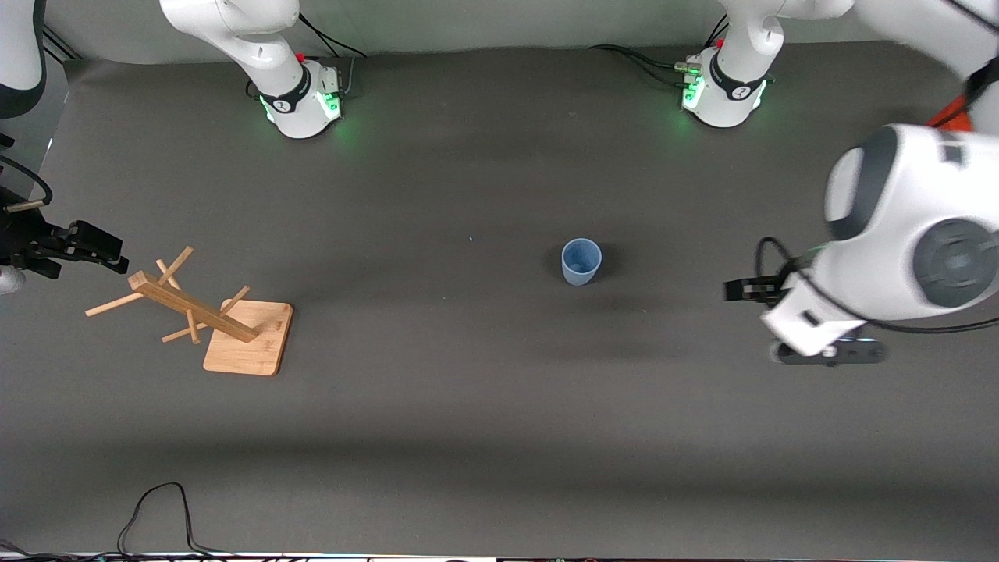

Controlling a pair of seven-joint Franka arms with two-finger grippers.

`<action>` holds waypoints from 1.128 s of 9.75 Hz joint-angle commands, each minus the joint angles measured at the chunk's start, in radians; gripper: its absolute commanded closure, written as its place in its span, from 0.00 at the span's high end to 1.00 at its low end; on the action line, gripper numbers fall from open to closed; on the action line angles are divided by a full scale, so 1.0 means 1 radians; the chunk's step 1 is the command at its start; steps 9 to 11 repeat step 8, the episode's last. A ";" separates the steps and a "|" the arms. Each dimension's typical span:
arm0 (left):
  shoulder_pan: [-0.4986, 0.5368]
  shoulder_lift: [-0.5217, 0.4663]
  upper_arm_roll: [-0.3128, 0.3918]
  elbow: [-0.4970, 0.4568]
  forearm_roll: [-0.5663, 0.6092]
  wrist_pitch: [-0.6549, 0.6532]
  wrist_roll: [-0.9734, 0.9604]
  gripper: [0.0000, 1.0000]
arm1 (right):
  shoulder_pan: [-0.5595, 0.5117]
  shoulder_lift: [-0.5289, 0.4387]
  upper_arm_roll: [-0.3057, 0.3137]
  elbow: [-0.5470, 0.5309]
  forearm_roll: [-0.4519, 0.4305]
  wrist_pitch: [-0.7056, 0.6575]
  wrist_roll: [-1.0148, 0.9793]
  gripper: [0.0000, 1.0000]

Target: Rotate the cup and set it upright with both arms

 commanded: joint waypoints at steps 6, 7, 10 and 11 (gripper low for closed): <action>0.119 -0.360 -0.008 -0.305 0.013 0.160 0.165 1.00 | 0.008 -0.017 0.006 0.019 -0.002 -0.102 0.024 1.00; 0.119 -0.357 -0.008 -0.303 0.013 0.163 0.162 1.00 | 0.008 -0.017 0.006 0.019 0.002 -0.109 0.024 1.00; 0.117 -0.354 -0.008 -0.303 0.015 0.162 0.159 1.00 | 0.009 -0.017 0.006 0.019 0.013 -0.109 0.023 1.00; 0.117 -0.354 -0.008 -0.303 0.015 0.162 0.159 1.00 | 0.009 -0.017 0.006 0.019 0.013 -0.109 0.023 1.00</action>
